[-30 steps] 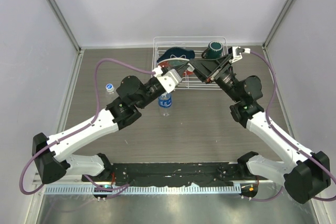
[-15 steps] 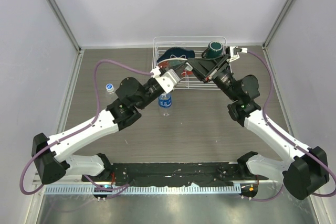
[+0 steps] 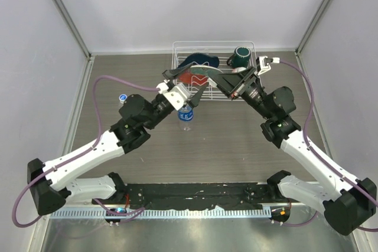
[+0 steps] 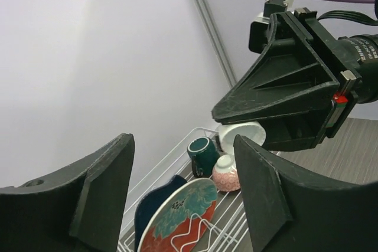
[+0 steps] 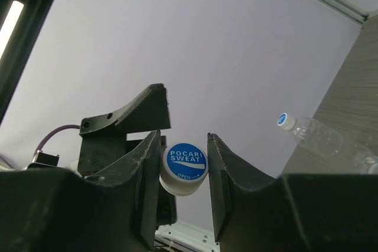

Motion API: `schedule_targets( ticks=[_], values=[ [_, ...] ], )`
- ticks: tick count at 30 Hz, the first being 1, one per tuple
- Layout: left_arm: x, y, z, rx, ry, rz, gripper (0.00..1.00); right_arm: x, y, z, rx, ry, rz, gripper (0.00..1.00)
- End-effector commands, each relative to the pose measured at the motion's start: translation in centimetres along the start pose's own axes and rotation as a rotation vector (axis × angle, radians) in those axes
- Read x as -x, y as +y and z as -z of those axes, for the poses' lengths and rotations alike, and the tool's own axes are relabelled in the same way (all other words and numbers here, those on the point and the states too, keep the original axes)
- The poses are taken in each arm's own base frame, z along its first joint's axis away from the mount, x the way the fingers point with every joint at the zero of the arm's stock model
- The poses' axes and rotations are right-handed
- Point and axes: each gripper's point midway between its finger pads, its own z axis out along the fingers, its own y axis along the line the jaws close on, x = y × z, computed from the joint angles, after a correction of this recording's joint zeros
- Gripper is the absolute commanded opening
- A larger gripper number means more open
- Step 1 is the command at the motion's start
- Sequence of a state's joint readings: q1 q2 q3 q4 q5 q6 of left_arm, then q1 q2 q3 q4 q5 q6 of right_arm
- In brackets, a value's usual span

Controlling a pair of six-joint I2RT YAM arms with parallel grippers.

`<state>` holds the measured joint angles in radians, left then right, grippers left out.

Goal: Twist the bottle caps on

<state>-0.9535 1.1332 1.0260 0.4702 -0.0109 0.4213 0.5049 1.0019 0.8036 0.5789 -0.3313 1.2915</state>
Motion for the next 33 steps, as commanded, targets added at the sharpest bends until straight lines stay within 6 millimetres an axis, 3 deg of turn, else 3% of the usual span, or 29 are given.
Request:
schedule_targets(
  ticks=[1,3,4,6,8,9,10,12,15,19,24,33],
  values=[
    [1.5,2.2,2.5,0.075,-0.017,0.017,0.74,1.3,0.7,0.2,-0.072,-0.032,0.136,0.09],
    [1.8,2.5,3.8,0.082,-0.016,0.036,0.77,1.8,-0.1,0.4,-0.131,-0.038,0.185,0.08],
    [1.0,2.2,4.3,0.075,0.017,0.05,0.77,2.2,0.5,0.3,-0.135,-0.047,0.209,0.08],
    [0.3,2.2,5.6,0.084,0.049,0.095,0.8,2.7,-0.5,0.4,-0.21,-0.059,0.243,0.08],
    [-2.0,1.1,6.7,0.069,0.128,0.192,0.86,3.7,0.1,0.5,-0.235,-0.082,0.317,0.08],
    [-3.6,0.7,7.4,0.063,0.193,0.227,0.91,4.1,-0.6,0.9,-0.283,-0.092,0.336,0.07],
    [-4.7,0.1,7.8,0.072,0.233,0.328,0.99,4.5,-0.1,1.0,-0.288,-0.101,0.375,0.08],
    [-8.0,-1.0,9.1,0.056,0.331,0.389,1.0,5.2,0.5,1.2,-0.3,-0.124,0.409,0.07],
    [-11.3,-2.4,10.5,0.038,0.398,0.504,1.0,5.3,0.4,1.9,-0.331,-0.121,0.439,0.08],
    [-14.7,-2.4,10.2,0.092,0.465,0.574,1.0,5.6,0.6,2.5,-0.343,-0.134,0.465,0.07],
    [-15.7,-2.6,8.9,0.103,0.455,0.611,1.0,5.6,0.6,2.9,-0.347,-0.137,0.482,0.08],
    [-19.1,-2.7,8.5,0.145,0.486,0.608,1.0,5.6,0.1,3.1,-0.357,-0.135,0.496,0.07]
  ],
)
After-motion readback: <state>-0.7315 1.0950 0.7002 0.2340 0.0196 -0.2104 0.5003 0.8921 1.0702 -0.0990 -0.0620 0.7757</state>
